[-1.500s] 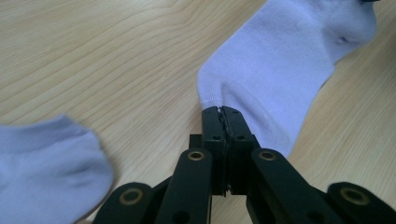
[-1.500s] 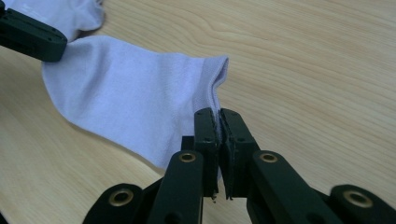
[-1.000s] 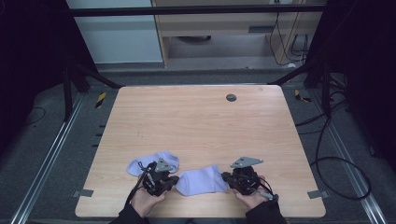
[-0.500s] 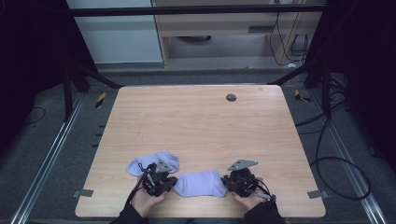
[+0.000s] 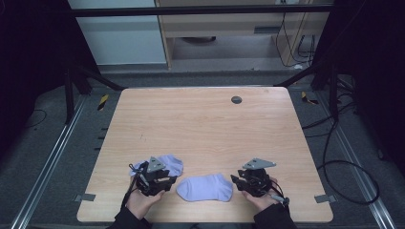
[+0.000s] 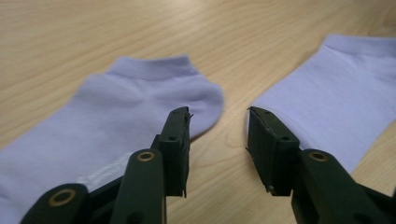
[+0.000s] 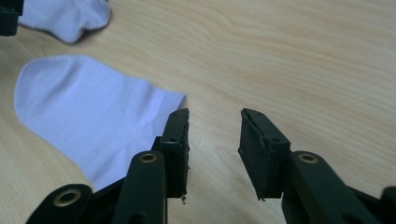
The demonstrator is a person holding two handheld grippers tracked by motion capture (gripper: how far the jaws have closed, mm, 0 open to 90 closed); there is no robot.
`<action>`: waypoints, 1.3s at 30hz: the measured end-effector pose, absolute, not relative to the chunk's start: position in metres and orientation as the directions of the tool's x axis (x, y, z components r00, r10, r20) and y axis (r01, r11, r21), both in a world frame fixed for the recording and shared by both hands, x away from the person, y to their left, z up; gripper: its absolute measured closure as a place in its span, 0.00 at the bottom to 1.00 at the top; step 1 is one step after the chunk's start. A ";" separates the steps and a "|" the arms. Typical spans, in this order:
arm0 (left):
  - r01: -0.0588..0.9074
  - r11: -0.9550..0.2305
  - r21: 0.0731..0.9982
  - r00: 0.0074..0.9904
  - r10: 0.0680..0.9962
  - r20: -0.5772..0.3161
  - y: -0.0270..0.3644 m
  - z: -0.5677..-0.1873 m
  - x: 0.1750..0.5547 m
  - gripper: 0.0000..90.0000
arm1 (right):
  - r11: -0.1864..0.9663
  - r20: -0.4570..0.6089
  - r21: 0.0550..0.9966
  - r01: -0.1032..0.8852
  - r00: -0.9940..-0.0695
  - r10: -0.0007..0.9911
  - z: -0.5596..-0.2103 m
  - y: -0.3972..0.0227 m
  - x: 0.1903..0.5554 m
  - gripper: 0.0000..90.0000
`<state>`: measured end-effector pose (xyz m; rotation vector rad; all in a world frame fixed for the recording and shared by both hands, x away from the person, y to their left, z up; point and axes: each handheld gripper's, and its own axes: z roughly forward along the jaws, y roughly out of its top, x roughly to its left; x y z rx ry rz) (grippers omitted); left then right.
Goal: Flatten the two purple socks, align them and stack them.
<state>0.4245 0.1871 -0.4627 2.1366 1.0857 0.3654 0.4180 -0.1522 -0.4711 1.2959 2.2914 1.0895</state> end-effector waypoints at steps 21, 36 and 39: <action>0.643 -0.232 0.729 0.396 0.916 -0.058 0.273 -0.454 0.450 0.52 | 0.246 0.126 0.805 0.540 -0.561 0.818 -0.440 -0.104 0.454 0.53; 0.678 -0.230 0.698 0.346 0.938 -0.027 0.297 -0.465 0.455 0.49 | 0.287 0.124 0.794 0.536 -0.604 0.787 -0.444 -0.035 0.478 0.51; 0.689 -0.237 0.685 0.341 0.940 -0.017 0.301 -0.468 0.457 0.51 | 0.303 0.121 0.778 0.550 -0.605 0.787 -0.451 -0.021 0.484 0.52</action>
